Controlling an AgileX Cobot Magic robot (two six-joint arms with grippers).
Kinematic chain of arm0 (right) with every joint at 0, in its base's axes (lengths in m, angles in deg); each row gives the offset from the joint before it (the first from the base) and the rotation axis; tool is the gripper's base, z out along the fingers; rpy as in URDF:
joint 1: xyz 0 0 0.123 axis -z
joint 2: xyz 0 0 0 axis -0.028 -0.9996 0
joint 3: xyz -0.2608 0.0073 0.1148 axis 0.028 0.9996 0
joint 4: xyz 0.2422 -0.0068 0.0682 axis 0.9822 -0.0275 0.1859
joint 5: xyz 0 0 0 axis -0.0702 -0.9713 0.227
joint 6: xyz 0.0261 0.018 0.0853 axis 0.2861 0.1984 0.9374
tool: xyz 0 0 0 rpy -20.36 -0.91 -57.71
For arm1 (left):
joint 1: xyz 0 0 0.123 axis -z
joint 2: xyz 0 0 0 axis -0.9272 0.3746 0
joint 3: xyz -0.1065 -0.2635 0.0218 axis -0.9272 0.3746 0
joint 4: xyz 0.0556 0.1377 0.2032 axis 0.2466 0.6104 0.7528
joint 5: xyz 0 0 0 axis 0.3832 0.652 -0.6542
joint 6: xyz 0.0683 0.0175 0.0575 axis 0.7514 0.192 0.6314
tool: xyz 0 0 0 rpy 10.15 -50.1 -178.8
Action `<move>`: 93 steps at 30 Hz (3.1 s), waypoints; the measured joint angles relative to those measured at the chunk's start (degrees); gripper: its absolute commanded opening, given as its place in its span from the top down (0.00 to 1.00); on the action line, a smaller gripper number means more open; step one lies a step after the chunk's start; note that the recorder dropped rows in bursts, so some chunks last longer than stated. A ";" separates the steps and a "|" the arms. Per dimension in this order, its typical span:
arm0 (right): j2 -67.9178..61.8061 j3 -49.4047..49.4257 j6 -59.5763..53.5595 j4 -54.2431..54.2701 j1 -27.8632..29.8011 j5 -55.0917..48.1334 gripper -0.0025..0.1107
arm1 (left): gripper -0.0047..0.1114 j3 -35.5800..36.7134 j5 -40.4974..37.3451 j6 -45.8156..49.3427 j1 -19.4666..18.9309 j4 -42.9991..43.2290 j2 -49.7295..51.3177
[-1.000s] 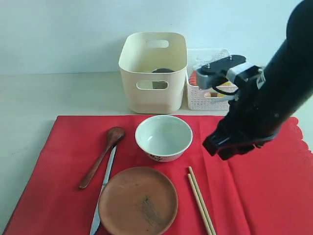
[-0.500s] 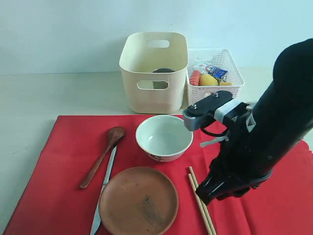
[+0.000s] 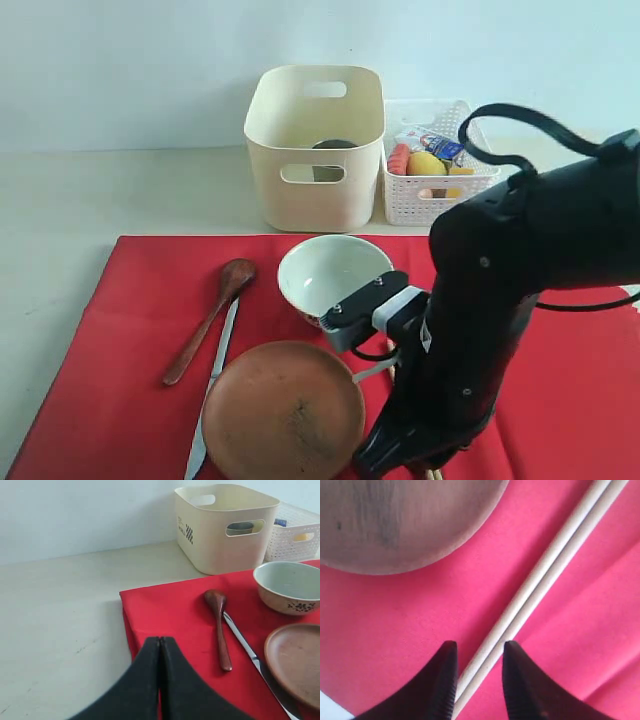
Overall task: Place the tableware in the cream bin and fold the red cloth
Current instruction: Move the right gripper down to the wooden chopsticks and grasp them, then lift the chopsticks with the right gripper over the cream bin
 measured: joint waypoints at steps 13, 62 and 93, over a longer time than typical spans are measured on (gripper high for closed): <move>-4.87 0.00 5.19 -3.84 -0.22 2.50 0.70 | 0.96 0.00 0.00 0.00 0.00 0.00 0.00; 15.54 0.04 8.24 -13.15 -0.22 -2.79 0.98 | 0.96 0.00 0.00 0.00 0.00 0.00 0.00; -0.76 -26.61 9.09 -13.21 16.63 50.94 0.98 | 0.96 0.00 0.00 0.00 0.00 0.00 0.00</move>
